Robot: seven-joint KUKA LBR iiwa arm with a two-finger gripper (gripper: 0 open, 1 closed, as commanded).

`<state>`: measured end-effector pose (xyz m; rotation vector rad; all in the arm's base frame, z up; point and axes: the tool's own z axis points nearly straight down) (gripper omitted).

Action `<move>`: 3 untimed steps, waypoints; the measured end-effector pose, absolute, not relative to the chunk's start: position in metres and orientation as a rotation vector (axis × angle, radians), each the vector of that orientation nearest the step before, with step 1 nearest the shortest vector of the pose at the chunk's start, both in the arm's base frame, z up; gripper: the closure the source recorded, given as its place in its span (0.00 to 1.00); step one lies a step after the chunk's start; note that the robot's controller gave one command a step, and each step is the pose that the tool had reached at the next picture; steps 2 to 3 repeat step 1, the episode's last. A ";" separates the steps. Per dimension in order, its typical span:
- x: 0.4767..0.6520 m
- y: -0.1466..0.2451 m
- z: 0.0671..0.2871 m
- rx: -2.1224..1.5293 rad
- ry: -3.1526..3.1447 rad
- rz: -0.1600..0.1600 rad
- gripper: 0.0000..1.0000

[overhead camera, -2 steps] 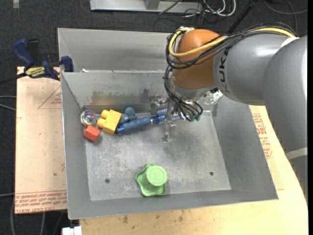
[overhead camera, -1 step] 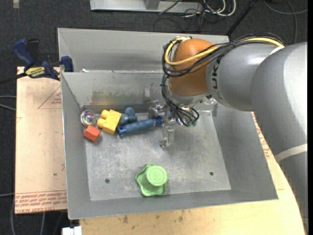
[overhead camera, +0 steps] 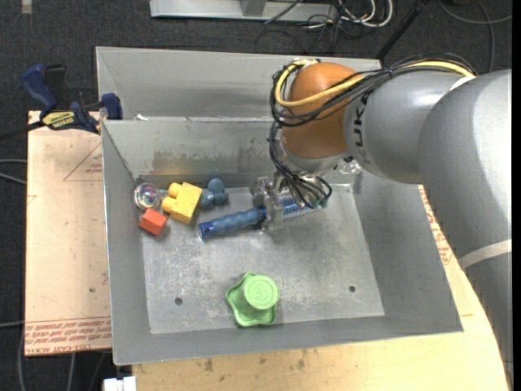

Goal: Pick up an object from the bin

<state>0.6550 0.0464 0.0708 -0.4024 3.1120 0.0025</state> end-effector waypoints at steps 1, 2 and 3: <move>0.636 0.041 0.224 -0.439 3.100 -0.001 1.00; 0.636 0.041 0.224 -0.439 3.100 -0.001 1.00; 0.636 0.041 0.224 -0.439 3.100 -0.001 1.00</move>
Offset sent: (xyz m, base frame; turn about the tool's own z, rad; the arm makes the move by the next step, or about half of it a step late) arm -0.0212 -0.0064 0.1487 -0.0255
